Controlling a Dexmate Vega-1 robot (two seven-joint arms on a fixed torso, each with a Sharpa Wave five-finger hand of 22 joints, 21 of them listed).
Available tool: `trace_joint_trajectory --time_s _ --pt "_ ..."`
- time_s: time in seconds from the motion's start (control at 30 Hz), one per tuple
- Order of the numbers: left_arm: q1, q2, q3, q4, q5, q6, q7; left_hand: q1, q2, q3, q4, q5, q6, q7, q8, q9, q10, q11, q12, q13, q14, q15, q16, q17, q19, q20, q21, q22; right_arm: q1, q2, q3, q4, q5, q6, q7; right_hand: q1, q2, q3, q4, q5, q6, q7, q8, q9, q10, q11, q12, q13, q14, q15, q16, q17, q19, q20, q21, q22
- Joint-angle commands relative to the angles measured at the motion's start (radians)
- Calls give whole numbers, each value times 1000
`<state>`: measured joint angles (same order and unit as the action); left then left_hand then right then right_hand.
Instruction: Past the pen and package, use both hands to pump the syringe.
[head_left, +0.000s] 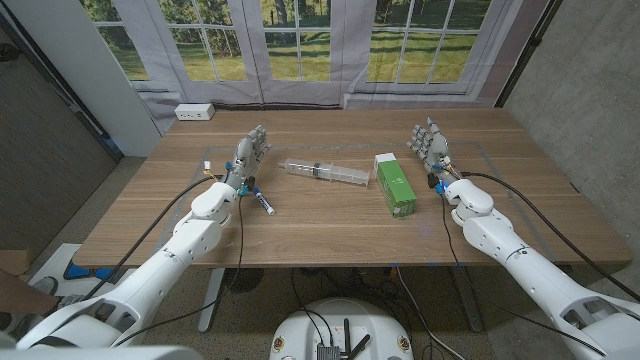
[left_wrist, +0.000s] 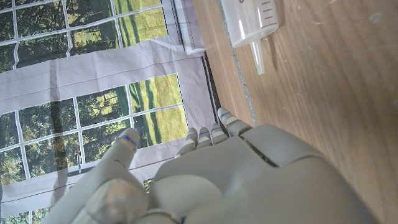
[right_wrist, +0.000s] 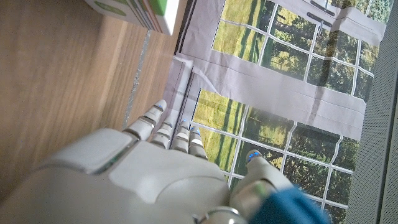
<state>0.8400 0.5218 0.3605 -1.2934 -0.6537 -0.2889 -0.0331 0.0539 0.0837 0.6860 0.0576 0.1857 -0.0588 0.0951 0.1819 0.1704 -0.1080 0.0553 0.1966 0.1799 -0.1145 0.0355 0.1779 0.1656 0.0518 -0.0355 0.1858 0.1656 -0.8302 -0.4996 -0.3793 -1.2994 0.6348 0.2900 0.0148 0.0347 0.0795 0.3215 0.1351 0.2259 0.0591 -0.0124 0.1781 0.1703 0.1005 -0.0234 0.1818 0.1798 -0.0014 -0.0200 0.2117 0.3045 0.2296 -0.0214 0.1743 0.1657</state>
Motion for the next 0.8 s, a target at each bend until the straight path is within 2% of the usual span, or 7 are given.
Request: trace_joint_trajectory --time_s 0.03,0.27,0.5,0.73,0.77,0.8 --pt "8 16 -13 -19 0 17 24 6 69 7 -8 5 4 4 5 2 -2 -5 8 1 -1 -3 4 1 14 -3 8 2 22 30 -12 41 -25 34 -15 -2 2 5 -2 8 10 -3 6 3 8 -4 5 3 -3 -14 3 0 5 -6 8 2" --pt "1 45 -10 -51 13 47 24 11 65 6 -19 3 9 -7 5 2 2 -6 8 1 2 -5 3 0 14 -5 7 2 -5 16 -9 -5 -33 16 -47 -2 4 5 -3 9 11 -5 6 3 9 -7 6 2 -5 -19 1 -2 3 -11 8 2" --pt "12 74 -11 -108 28 79 44 26 54 8 -49 -1 23 -21 8 3 17 -23 11 1 13 -16 3 0 12 -4 3 1 -17 3 -7 -30 -38 0 -62 -2 5 6 -4 11 12 -6 7 3 9 -8 6 2 -4 -22 0 -5 1 -14 8 1" --pt "20 129 -6 -176 56 118 39 70 42 24 -120 -8 53 -45 17 4 41 -41 14 1 26 -28 2 1 13 -6 0 0 -22 -8 -7 -41 -36 -20 -61 -1 6 7 -5 12 11 -7 6 3 9 -7 6 2 -4 -24 -1 -8 0 -15 9 1" --pt "19 135 -5 -181 60 120 35 80 41 28 -136 -8 64 -56 20 4 44 -41 13 2 27 -29 1 1 13 -6 -1 0 -22 -10 -7 -41 -36 -19 -60 -1 6 7 -6 13 10 -7 6 3 9 -8 6 2 -4 -23 -1 -8 0 -15 9 1" --pt "18 142 -3 -187 67 121 31 83 41 29 -140 -8 66 -58 20 4 44 -42 13 2 28 -29 1 1 12 -6 -1 0 -22 -11 -8 -42 -39 -22 -62 -1 6 7 -6 13 11 -8 6 3 8 -8 5 2 -4 -23 -1 -9 0 -15 9 1"
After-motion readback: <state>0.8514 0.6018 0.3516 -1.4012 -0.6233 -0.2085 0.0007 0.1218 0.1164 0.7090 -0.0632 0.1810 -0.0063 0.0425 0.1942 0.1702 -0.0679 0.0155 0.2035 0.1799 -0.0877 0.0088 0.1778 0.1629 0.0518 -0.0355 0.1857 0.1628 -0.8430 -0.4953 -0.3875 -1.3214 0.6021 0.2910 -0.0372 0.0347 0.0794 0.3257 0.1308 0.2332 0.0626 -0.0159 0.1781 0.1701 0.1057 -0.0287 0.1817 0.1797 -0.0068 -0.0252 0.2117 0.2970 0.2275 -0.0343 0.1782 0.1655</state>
